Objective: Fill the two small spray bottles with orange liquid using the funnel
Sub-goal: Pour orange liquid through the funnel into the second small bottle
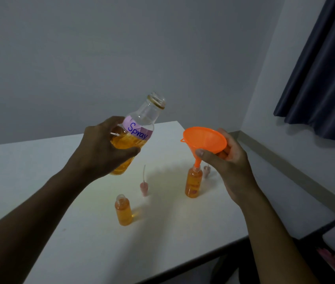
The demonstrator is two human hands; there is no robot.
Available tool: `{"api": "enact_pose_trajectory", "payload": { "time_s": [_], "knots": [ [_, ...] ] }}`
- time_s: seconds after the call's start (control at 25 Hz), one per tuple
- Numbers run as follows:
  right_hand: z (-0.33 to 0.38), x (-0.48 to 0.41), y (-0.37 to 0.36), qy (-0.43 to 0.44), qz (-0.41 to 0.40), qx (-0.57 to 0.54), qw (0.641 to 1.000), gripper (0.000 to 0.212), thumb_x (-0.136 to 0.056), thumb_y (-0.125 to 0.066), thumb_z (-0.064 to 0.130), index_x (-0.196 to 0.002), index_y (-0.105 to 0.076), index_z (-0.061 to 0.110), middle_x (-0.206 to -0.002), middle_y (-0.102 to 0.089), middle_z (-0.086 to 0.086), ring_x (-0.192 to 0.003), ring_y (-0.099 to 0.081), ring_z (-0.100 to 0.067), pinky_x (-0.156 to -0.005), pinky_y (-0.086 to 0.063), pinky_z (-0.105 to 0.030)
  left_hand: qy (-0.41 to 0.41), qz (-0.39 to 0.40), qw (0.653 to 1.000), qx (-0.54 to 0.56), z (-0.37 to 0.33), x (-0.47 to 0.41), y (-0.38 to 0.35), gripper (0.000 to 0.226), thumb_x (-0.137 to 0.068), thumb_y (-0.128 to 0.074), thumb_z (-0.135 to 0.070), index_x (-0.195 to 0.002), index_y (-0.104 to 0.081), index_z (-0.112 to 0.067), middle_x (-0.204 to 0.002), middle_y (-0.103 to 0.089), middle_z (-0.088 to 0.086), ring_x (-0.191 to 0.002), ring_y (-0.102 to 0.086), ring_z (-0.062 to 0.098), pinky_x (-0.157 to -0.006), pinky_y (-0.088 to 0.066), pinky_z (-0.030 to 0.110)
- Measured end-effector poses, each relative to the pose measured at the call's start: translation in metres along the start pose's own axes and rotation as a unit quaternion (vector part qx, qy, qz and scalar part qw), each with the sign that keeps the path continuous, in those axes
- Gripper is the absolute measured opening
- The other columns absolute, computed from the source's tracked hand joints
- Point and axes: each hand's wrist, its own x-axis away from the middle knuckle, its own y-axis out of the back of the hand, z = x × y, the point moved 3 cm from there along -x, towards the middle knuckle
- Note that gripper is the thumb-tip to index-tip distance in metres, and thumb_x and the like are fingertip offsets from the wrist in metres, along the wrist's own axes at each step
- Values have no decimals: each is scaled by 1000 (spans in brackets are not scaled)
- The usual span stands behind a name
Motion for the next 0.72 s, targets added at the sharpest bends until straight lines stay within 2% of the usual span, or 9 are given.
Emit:
{"api": "enact_pose_trajectory", "payload": {
  "time_s": [0.16, 0.32, 0.44, 0.52, 0.72],
  "knots": [
    [1, 3, 0, -6, -19, -8, 1000, 113, -51, -88, 52, -150, -35, 34, -144, -50, 4, -124, -56, -19, -88, -53, -31, 15, -21, 1000, 10, 5, 4, 3, 68, -67, -83, -36, -126, -54, -20, -115, -65, 2, -93, -58, 14, -73, -47, 28],
    [18, 7, -3, 3, -45, -24, 999, 105, -55, -95, 42, -143, -38, 33, -138, -53, 5, -119, -59, -16, -87, -55, -34, 42, -48, 998, 17, 15, 11, 10, 69, -68, -82, -36, -127, -53, -17, -119, -64, 7, -96, -58, 18, -77, -48, 32],
    [42, 10, -9, 39, -67, -60, 995, 93, -63, -91, 30, -142, -41, 26, -132, -58, 5, -116, -63, -15, -97, -56, -42, 59, -66, 996, 26, 27, 20, 24, 69, -67, -83, -37, -127, -54, -18, -118, -65, 6, -97, -59, 17, -76, -48, 30],
    [55, 13, -30, 51, -46, -72, 995, 91, -65, -93, 30, -141, -43, 26, -132, -60, 6, -116, -65, -15, -97, -56, -43, 70, -85, 993, 34, 37, 28, 40, 68, -66, -84, -37, -126, -55, -20, -115, -66, 4, -98, -60, 15, -75, -49, 29],
    [70, 18, -135, 22, 43, -109, 993, 95, -57, -91, 42, -139, -45, 27, -132, -61, 6, -111, -66, -7, -87, -54, -28, 129, -147, 980, 38, 78, 60, 92, 65, -67, -84, -31, -125, -56, -19, -113, -66, 0, -96, -63, 16, -71, -47, 22]
  ]
}}
